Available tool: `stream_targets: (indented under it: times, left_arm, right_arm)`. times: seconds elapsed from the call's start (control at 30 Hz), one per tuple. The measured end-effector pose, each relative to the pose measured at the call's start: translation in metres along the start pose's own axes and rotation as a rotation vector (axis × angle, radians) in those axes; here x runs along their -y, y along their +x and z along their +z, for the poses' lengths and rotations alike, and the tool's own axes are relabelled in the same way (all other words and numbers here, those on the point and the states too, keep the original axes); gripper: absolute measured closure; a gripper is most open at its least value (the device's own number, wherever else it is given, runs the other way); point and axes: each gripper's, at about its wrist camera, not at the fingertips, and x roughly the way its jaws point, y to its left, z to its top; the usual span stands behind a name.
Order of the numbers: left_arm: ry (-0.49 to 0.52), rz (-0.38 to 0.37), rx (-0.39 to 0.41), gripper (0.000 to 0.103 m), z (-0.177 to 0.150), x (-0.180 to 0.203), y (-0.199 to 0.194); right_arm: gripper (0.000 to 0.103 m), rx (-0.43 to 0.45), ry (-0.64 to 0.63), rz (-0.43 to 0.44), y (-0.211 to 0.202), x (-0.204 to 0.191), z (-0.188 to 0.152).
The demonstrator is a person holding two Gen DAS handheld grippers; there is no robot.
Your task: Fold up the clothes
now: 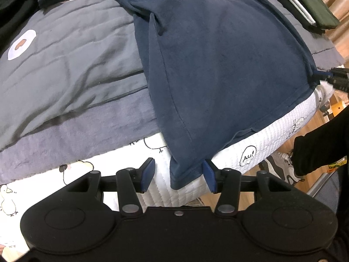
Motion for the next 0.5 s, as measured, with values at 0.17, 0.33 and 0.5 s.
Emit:
stream_targets:
  times: [0.17,0.33,0.5]
  left_arm:
    - [-0.002,0.003,-0.002,0.054,-0.003,-0.004,0.001]
    - [-0.007,-0.001,0.000,0.053,-0.004,-0.004,0.001]
    - [-0.001,0.002,0.001,0.053,-0.004,-0.005,0.001]
  right_arm:
    - [0.086,-0.006,0.070,-0.060,-0.002,0.020,0.000]
    - [0.086,-0.080,-0.049,-0.070,0.017,0.002,-0.007]
    - [0.085,-0.096,-0.165,-0.079,0.023,-0.016,-0.010]
